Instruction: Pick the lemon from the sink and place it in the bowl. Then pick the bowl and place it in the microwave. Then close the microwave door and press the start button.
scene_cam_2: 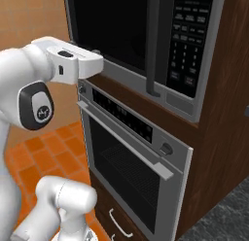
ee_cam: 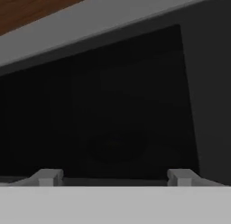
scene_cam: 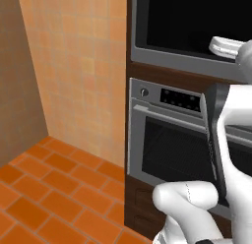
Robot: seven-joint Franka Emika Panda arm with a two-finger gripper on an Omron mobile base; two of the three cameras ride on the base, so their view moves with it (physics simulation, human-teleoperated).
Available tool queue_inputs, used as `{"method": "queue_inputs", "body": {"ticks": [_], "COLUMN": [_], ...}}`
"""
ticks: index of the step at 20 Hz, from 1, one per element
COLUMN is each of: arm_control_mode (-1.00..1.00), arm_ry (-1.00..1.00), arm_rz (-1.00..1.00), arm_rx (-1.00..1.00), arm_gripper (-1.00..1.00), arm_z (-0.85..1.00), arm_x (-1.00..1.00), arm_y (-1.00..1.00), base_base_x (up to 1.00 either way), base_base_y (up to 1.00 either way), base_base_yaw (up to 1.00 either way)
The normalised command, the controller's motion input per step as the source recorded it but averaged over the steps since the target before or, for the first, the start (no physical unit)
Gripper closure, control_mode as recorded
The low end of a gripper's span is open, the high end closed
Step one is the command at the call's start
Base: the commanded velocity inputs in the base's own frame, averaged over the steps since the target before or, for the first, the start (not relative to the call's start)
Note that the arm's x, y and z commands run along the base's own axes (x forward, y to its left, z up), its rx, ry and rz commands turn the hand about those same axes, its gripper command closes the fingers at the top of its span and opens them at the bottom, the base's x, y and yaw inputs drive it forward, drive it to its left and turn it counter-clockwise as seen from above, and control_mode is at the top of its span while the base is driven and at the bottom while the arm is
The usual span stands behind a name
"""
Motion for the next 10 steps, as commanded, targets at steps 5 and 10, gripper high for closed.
{"method": "queue_inputs", "body": {"ticks": [5,10], "arm_control_mode": [-1.00,-1.00], "arm_ry": [0.00,0.00], "arm_rz": [0.00,0.00], "arm_rx": [0.00,0.00], "arm_gripper": [1.00,1.00], "arm_z": [0.00,0.00], "arm_x": [-0.88,-0.53], "arm_y": [-0.25,-0.31], "base_base_x": [0.00,0.00], "base_base_y": [0.00,0.00], "base_base_yaw": [0.00,0.00]}}
